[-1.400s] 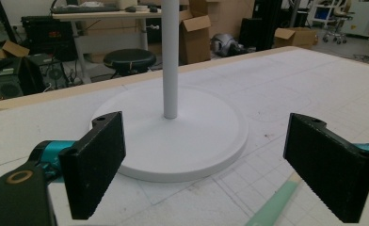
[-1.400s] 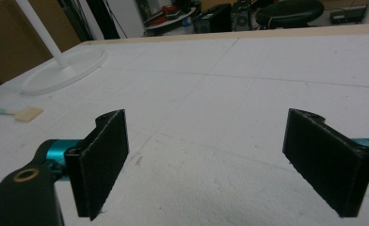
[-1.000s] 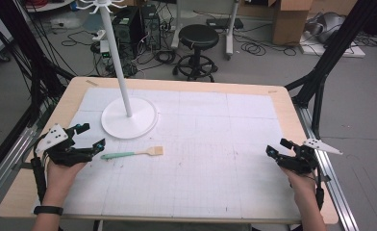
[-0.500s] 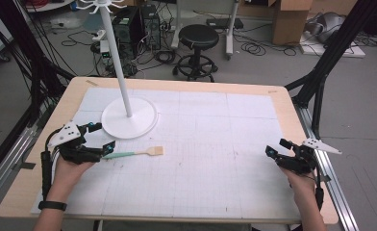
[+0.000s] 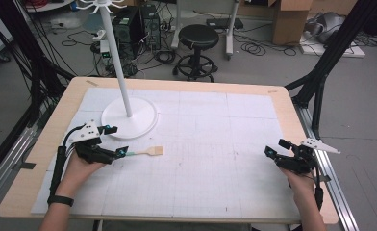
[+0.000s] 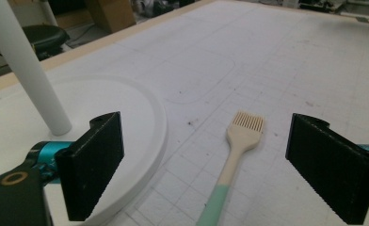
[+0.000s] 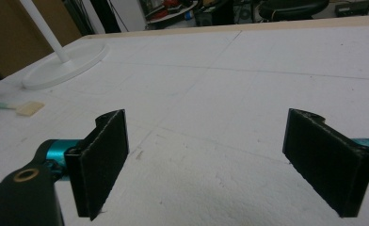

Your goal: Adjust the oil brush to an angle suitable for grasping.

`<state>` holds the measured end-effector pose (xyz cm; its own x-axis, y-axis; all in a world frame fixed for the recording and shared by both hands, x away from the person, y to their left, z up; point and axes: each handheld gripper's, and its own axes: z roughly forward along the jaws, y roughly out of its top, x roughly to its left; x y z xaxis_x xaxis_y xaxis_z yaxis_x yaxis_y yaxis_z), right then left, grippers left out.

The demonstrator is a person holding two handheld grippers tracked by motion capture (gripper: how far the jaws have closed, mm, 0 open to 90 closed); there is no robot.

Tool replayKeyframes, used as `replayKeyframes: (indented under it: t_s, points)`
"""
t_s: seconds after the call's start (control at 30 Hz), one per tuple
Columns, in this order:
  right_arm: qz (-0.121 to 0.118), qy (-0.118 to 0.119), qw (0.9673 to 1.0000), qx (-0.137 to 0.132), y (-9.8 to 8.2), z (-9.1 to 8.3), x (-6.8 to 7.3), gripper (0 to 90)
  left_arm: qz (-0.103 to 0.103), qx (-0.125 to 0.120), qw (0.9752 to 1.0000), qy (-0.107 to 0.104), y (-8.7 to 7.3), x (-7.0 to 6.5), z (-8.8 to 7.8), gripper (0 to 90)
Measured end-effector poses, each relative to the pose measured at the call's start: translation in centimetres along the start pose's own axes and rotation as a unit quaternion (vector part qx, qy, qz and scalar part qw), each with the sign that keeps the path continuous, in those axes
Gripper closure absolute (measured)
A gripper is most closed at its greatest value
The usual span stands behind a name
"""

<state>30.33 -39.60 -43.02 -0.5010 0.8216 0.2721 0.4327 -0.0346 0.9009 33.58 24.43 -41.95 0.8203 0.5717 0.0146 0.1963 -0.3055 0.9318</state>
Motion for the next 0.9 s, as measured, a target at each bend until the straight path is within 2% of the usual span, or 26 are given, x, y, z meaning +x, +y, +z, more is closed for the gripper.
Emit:
replayKeyframes:
  t_s: [0.07, 0.23, 0.37, 0.47, 0.7, 0.73, 0.9]
  points:
    - [0.000, 0.000, 1.0000, 0.001, 0.0, 0.0, 0.0, 14.0, 0.001, 0.005, 1.0000, -0.002, -0.1, 0.0, 0.2, 12.6]
    - [0.002, 0.000, 1.0000, 0.002, 0.0, 0.0, 0.0, 14.0, 0.008, 0.040, 0.9990, -0.017, -0.4, -0.4, 1.5, 13.7]
    - [0.003, 0.000, 1.0000, 0.003, 0.0, 0.0, 0.0, 14.0, 0.012, 0.058, 0.9981, -0.020, -0.6, -0.5, 2.1, 14.7]
    - [0.001, 0.000, 1.0000, 0.002, 0.0, 0.1, 0.0, 14.0, 0.020, 0.085, 0.9960, -0.022, -0.9, -0.5, 2.8, 20.2]
    - [0.002, -0.002, 1.0000, 0.003, 0.0, 0.1, -0.1, 14.0, 0.025, 0.101, 0.9942, -0.030, -0.8, -0.7, 3.1, 27.5]
    - [0.003, 0.000, 1.0000, 0.004, 0.0, 0.1, 0.0, 14.0, 0.024, 0.104, 0.9938, -0.033, -0.7, -0.7, 3.1, 32.6]
    - [0.003, -0.001, 1.0000, 0.002, 0.0, 0.1, 0.0, 14.0, 0.029, 0.125, 0.9905, -0.049, -0.4, -0.9, 3.8, 38.7]
